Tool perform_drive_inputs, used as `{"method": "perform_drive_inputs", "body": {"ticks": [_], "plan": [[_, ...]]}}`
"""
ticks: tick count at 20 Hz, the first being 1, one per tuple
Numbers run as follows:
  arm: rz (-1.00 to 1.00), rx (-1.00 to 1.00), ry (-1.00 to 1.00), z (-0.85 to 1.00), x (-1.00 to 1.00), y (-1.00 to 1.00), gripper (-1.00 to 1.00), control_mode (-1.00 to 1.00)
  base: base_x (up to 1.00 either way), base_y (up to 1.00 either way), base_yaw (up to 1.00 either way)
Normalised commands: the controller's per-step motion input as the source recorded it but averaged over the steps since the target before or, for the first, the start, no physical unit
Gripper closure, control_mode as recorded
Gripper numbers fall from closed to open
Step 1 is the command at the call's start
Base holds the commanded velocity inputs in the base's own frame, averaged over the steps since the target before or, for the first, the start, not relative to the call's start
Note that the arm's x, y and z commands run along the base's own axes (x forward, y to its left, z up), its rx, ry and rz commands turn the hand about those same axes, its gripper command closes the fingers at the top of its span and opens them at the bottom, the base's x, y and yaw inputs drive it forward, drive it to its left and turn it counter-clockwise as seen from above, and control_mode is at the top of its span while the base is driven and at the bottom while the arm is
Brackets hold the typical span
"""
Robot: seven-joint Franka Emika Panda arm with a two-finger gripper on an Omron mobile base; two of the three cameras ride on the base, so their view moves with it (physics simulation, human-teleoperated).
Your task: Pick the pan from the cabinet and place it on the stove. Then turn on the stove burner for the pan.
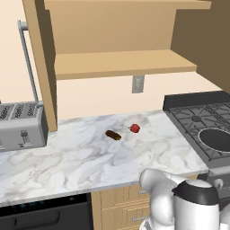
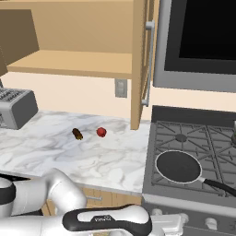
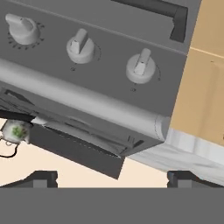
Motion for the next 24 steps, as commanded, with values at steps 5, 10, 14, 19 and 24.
{"method": "perform_drive_inputs", "body": {"ticks": [5, 10, 14, 19, 24], "plan": [[0.04, 0.08, 0.0, -0.22, 0.0, 0.0, -1.0, -1.0, 0.0, 0.0, 0.0], [0.05, 0.13, 0.0, -0.28, 0.0, 0.0, -1.0, -1.0, 0.0, 0.0, 0.0], [0.05, 0.19, 0.0, -0.27, 0.0, -0.04, -1.0, -1.0, 0.0, 0.0, 0.0], [0.01, 0.08, -0.04, -0.06, 0.0, -0.05, -1.0, -1.0, 0.0, 0.0, 0.0], [0.0, 0.0, -0.06, 0.0, -0.01, -0.14, -1.0, -1.0, 0.0, 0.0, 0.0]]}}
